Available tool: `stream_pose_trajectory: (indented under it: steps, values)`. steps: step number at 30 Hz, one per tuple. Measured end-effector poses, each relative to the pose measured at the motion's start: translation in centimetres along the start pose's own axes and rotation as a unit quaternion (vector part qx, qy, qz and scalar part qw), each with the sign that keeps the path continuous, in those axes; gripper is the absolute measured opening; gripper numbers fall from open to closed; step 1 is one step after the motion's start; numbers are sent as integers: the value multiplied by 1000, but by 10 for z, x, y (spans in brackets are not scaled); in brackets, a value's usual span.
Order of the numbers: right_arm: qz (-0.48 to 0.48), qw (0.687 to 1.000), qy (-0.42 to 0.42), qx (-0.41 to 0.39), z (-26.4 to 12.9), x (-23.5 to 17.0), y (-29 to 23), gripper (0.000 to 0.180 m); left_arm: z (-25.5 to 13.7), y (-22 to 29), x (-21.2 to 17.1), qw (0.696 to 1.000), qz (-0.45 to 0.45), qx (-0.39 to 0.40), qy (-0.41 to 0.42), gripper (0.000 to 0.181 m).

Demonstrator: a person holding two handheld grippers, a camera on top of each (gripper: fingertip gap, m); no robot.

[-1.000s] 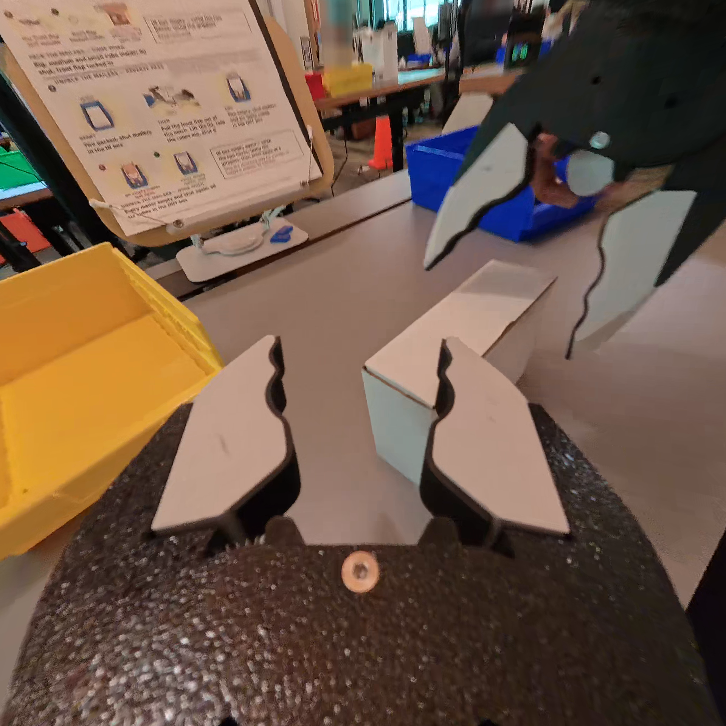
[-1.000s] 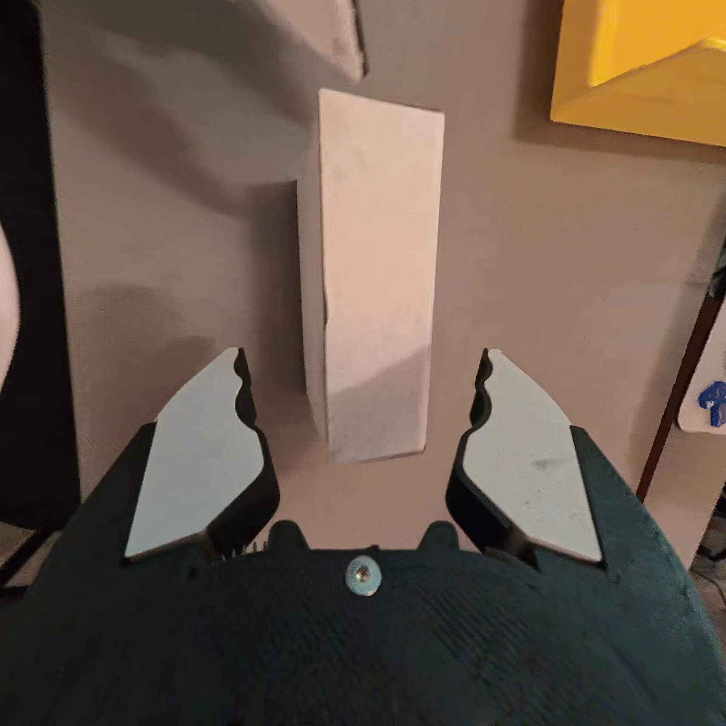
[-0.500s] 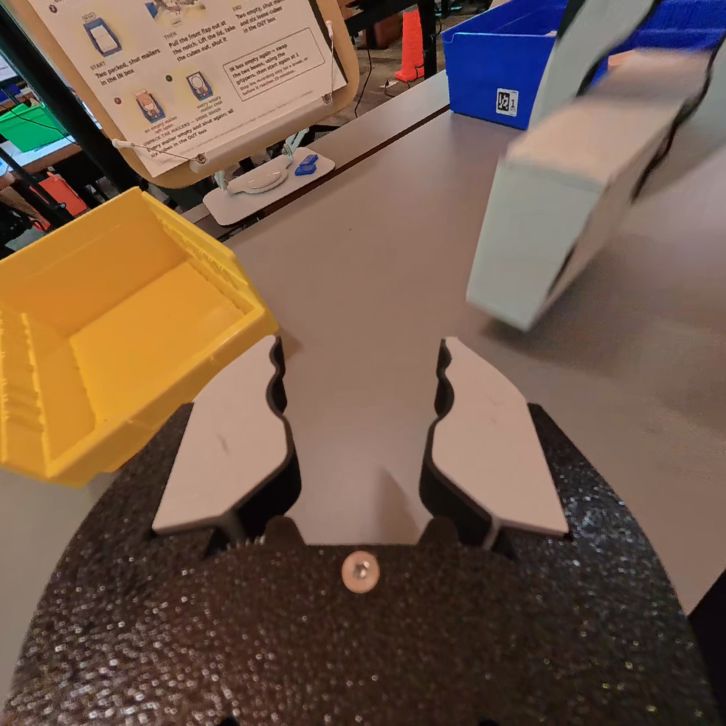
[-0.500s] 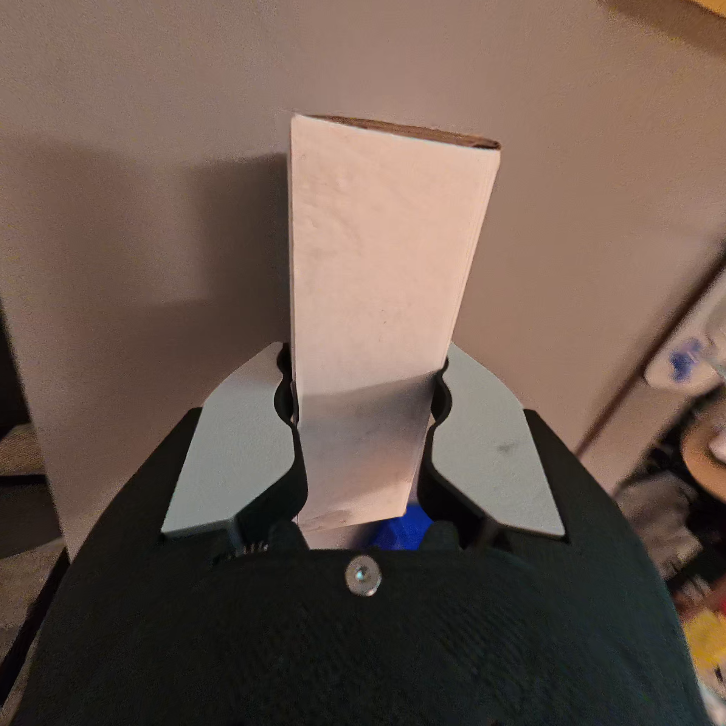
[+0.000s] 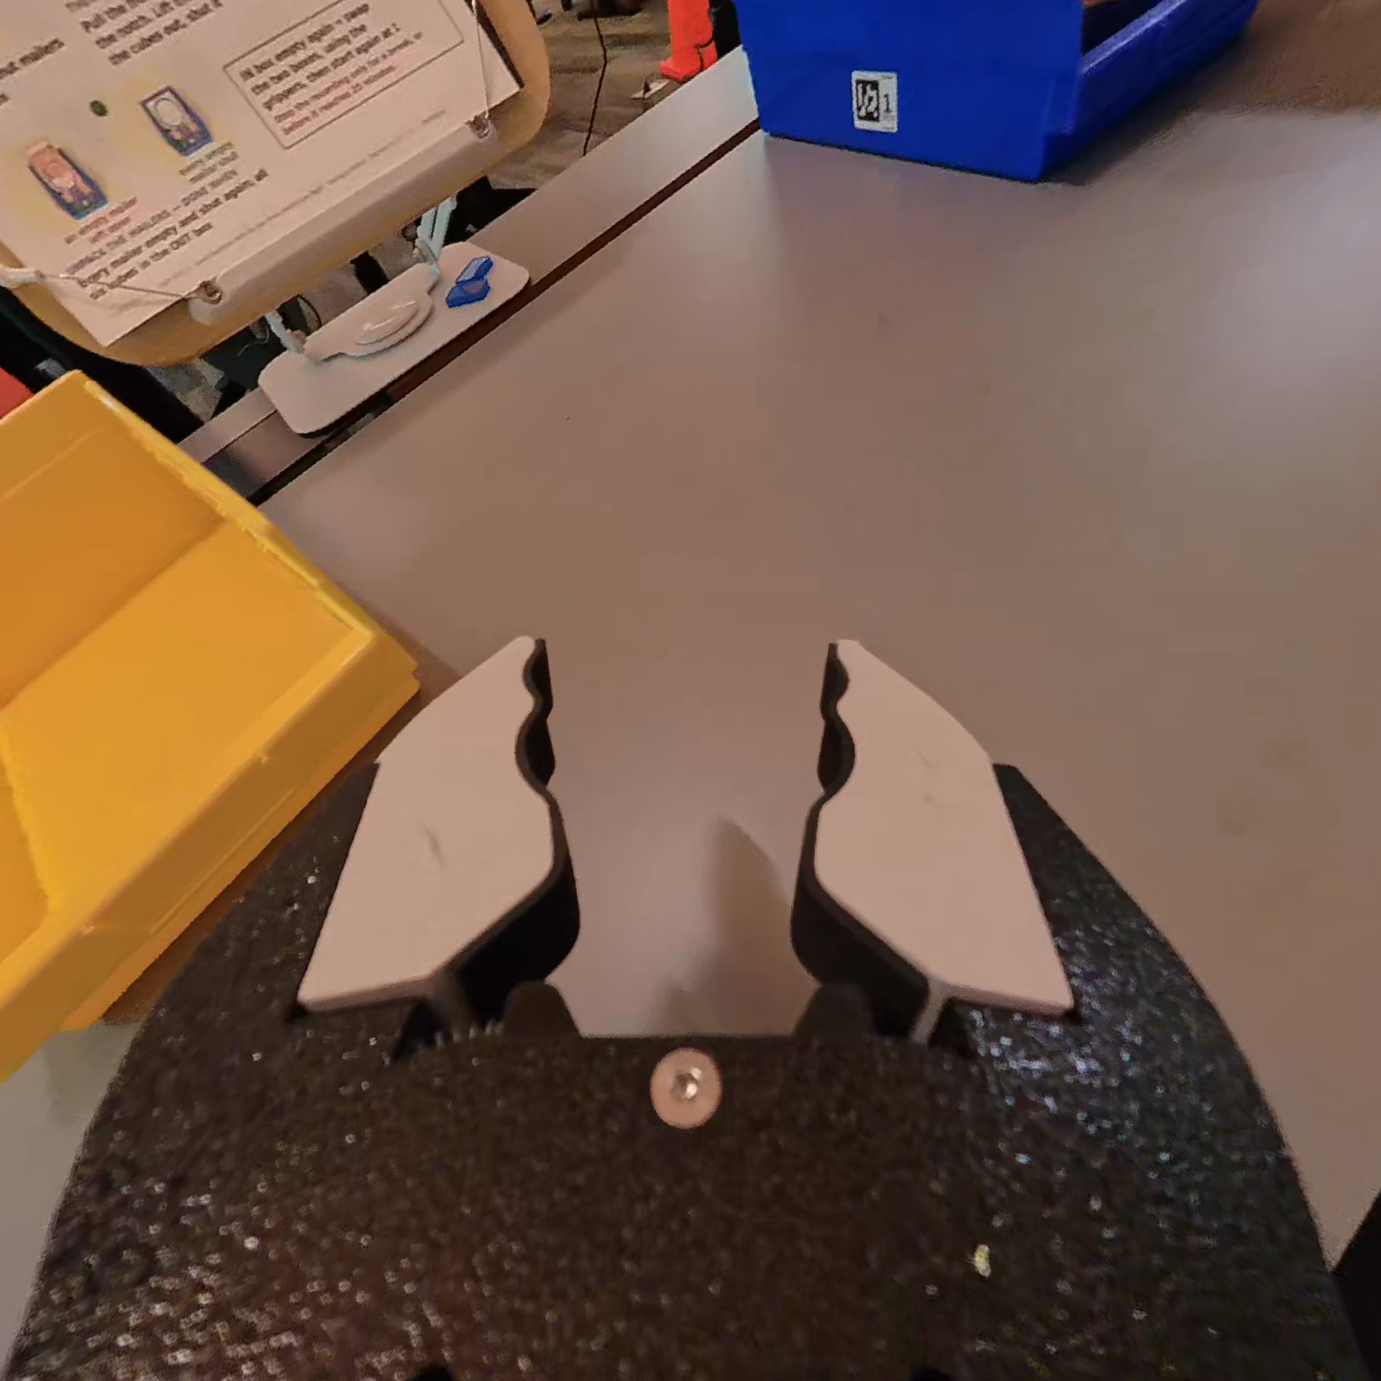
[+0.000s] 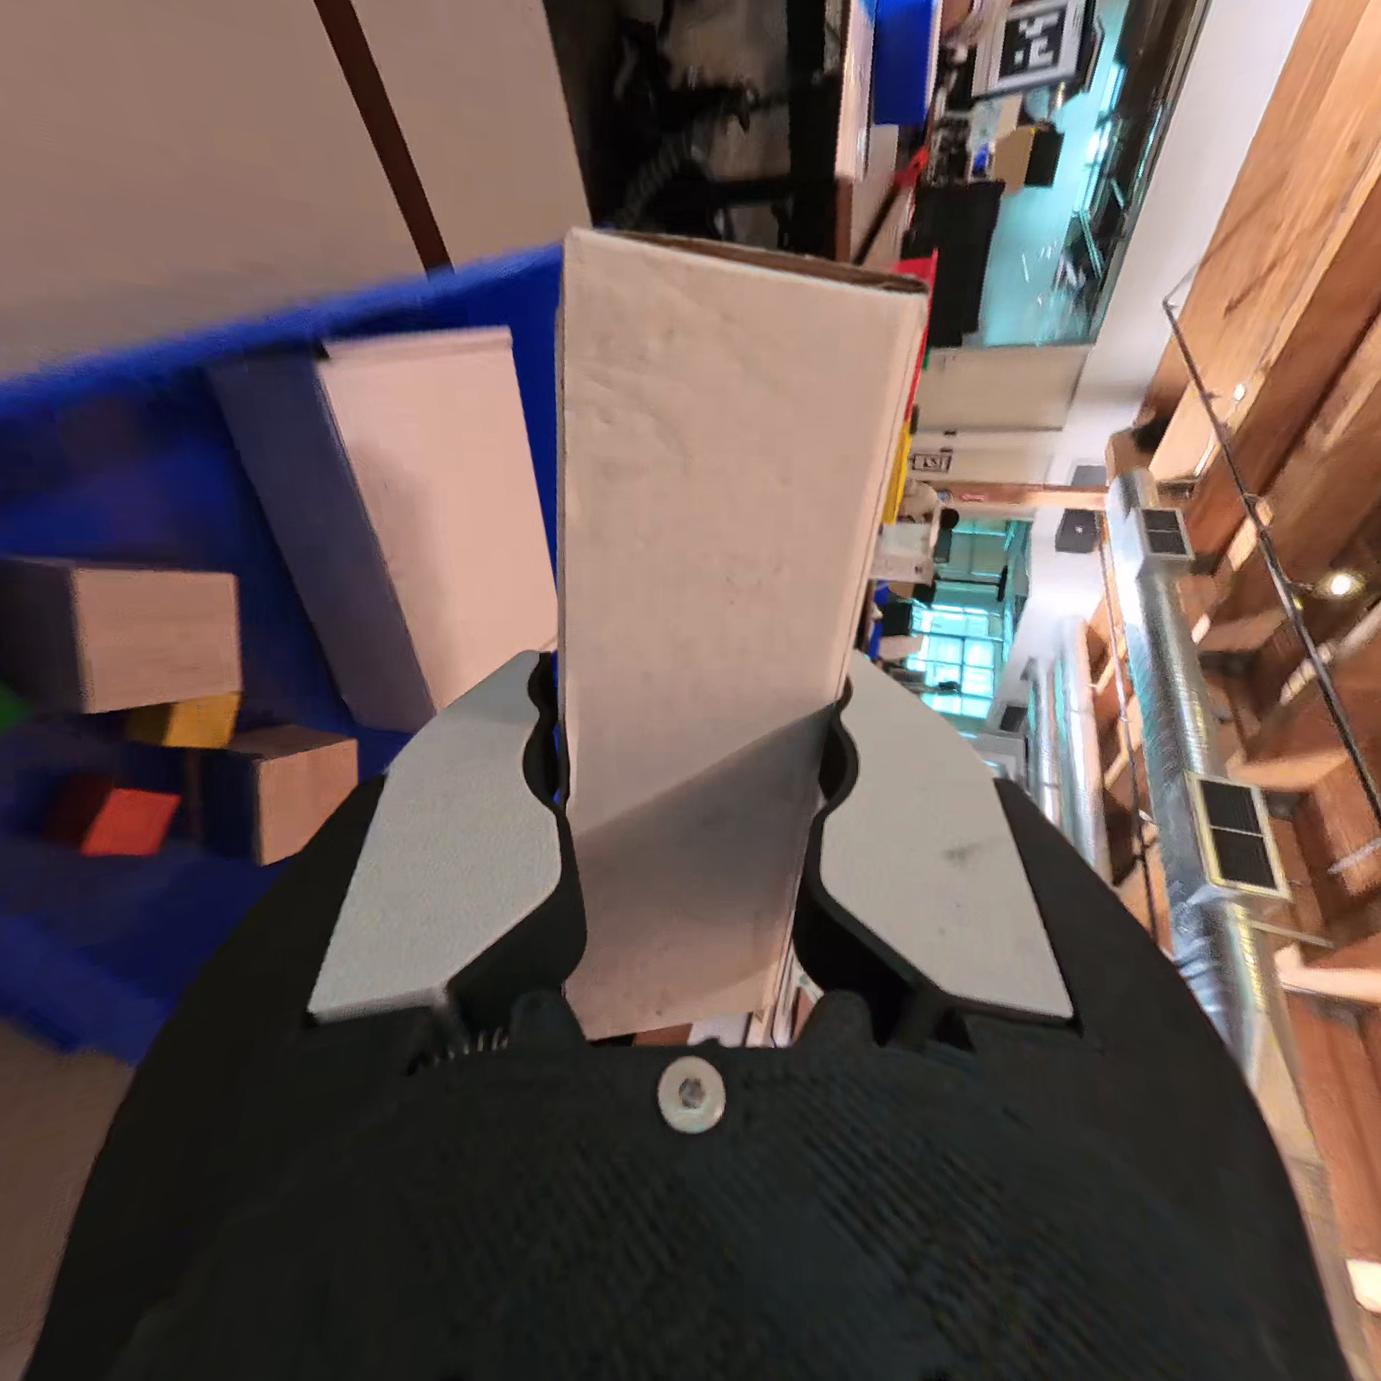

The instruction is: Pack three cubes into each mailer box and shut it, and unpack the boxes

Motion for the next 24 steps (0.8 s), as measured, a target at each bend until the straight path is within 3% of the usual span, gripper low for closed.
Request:
stream_pose_trajectory:
  steps: [5,11,17,24]
  values:
    - [6,999,-21,-24,49,-24,-33,68,7,2,6,1000,-10,-13,10,68]
    - [9,997,31,-67,77,-13,-37,68,23,24,2,998,-37,-58,5,66]
    - [-58,993,65,-83,106,-10,-54,68,37,47,-4,996,-20,-79,-25,66]
    - [20,993,108,32,101,-8,-68,64,52,79,1,991,-19,-127,-46,67]
Point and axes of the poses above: each gripper's, where its closed fingertips meet, z out along the fingers, x out of its top, y = z × x across the jaws, the point moved 3 cm from there along -z, back along the fingers, and after that the axes turned 5 degrees about y, right-handed, at the moved point
